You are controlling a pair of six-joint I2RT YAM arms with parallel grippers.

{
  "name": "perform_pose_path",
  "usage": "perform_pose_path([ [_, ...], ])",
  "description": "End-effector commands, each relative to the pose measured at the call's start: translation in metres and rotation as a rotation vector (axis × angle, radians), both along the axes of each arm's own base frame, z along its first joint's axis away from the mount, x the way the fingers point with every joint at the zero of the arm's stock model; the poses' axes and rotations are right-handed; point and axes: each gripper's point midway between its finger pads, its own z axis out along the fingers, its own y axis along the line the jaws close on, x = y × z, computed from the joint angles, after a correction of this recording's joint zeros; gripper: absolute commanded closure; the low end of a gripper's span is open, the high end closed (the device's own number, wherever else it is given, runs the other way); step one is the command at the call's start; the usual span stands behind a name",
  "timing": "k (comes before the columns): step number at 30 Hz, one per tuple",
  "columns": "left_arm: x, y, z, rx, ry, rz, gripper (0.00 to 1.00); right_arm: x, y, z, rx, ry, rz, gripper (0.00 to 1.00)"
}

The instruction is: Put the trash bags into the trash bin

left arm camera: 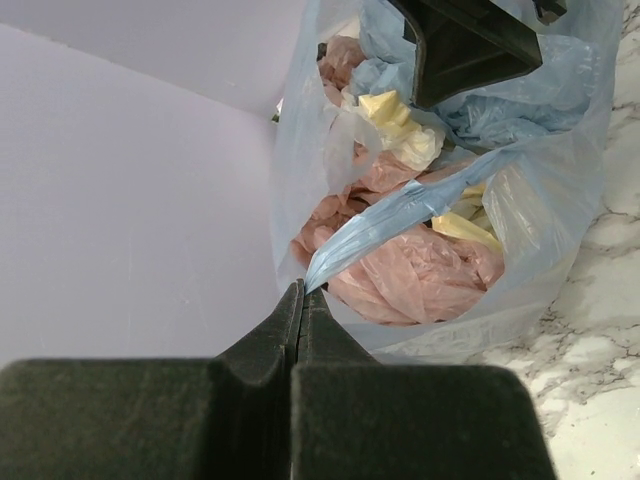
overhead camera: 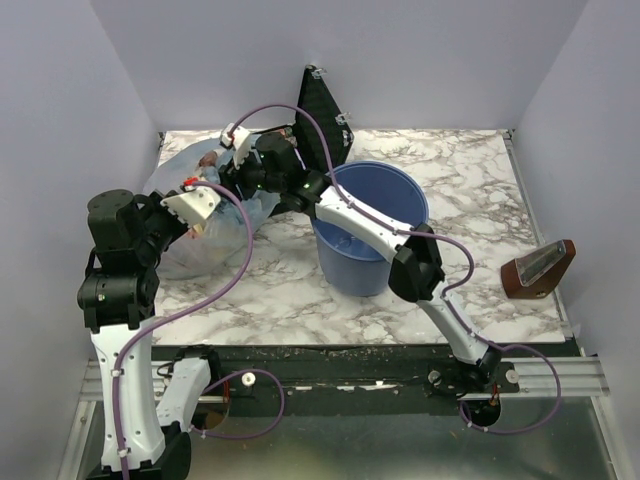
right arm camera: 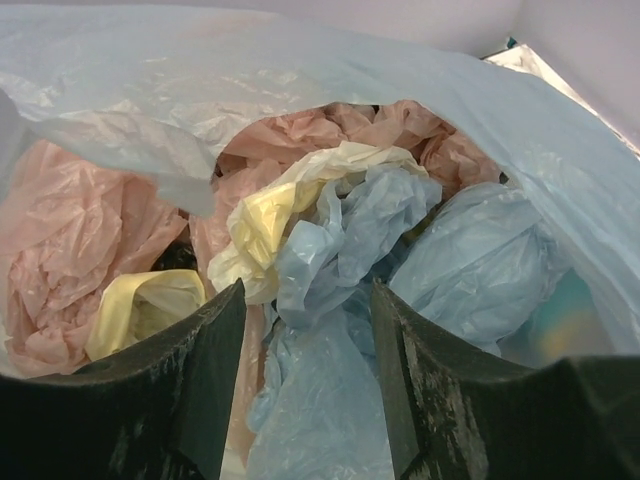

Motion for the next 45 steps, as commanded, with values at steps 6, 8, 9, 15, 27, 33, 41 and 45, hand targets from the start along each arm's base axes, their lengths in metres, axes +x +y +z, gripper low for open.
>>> perform_pose_path([
  [6,0.002,-0.003,-0.006,-0.021,0.001,-0.014,1.00,0.004,0.010,-0.032,-0.037,-0.003,-0.010,0.53],
  [8,0.002,-0.003,-0.008,-0.018,0.005,-0.012,1.00,0.004,0.007,-0.028,-0.039,-0.010,-0.020,0.57],
  [9,0.003,-0.003,-0.009,-0.018,0.005,-0.014,1.00,0.004,0.006,-0.026,-0.041,-0.017,-0.018,0.63],
  [15,0.008,-0.003,-0.017,-0.024,-0.005,-0.013,1.00,0.002,-0.007,0.012,-0.013,-0.070,-0.021,0.99],
  [27,0.042,0.005,-0.035,-0.151,-0.083,0.080,1.00,-0.059,-0.067,0.159,0.133,-0.253,0.089,0.99],
  [33,0.072,0.008,-0.030,-0.289,-0.178,0.142,1.00,-0.074,-0.093,0.206,0.193,-0.289,0.060,0.99],
  [41,0.105,0.020,-0.007,-0.418,-0.297,0.230,1.00,-0.080,-0.130,0.271,0.282,-0.367,-0.055,0.99],
  [45,0.129,0.025,0.003,-0.437,-0.360,0.233,1.00,-0.088,-0.158,0.317,0.354,-0.434,-0.116,0.99],
])
